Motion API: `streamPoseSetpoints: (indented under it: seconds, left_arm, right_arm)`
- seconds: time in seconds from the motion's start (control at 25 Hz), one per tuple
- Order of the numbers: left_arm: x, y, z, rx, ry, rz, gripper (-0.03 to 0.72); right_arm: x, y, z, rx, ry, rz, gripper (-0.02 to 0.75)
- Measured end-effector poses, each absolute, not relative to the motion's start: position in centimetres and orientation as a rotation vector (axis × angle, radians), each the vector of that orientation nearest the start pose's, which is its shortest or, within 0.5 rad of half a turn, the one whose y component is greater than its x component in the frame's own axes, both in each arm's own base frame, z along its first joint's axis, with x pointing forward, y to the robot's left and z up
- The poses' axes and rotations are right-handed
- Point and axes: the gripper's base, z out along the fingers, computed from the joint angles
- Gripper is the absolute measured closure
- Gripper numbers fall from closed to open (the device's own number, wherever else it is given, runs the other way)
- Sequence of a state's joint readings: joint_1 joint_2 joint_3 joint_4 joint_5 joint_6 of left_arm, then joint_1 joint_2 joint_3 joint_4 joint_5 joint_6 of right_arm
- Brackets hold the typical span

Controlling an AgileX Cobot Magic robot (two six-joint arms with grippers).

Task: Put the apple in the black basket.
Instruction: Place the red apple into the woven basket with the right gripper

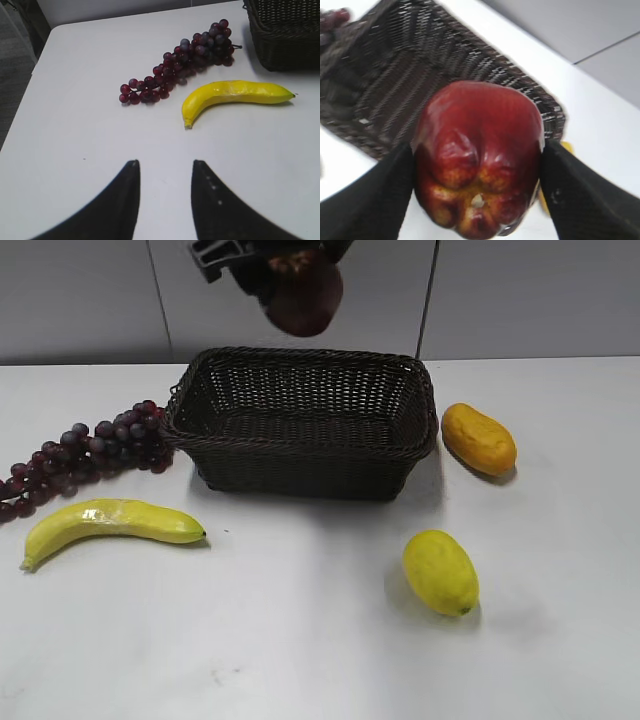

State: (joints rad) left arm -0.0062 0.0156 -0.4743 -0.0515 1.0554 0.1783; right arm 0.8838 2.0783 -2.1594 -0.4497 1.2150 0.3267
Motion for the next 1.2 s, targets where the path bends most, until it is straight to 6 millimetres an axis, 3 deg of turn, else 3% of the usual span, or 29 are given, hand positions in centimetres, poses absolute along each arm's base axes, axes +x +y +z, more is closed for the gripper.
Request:
streamPoseSetpoints:
  seconds: [0.12, 0.28, 0.56, 0.88, 1.2]
  left_arm:
    - [0.0, -0.4, 27.1, 0.193, 2.070, 0.043, 0.435]
    - [0.0, -0.4, 27.1, 0.193, 2.070, 0.043, 0.442]
    - [0.0, -0.4, 27.1, 0.193, 2.070, 0.043, 0.450]
    - [0.0, -0.4, 27.1, 0.193, 2.070, 0.043, 0.450]
    - [0.0, -0.4, 27.1, 0.193, 2.070, 0.043, 0.450]
  right_arm:
    - [33.3, 32.0, 34.6, -0.686, 2.335, -0.109, 0.175]
    - [36.1, 30.2, 34.0, -0.581, 2.373, 0.025, 0.175]
    - [41.3, 26.4, 28.2, -0.482, 2.642, 0.344, 0.175]
    - [43.1, 26.5, 21.0, -0.569, 2.791, 0.265, 0.176]
    - [44.6, 26.5, 17.7, -0.610, 2.739, 0.155, 0.176]
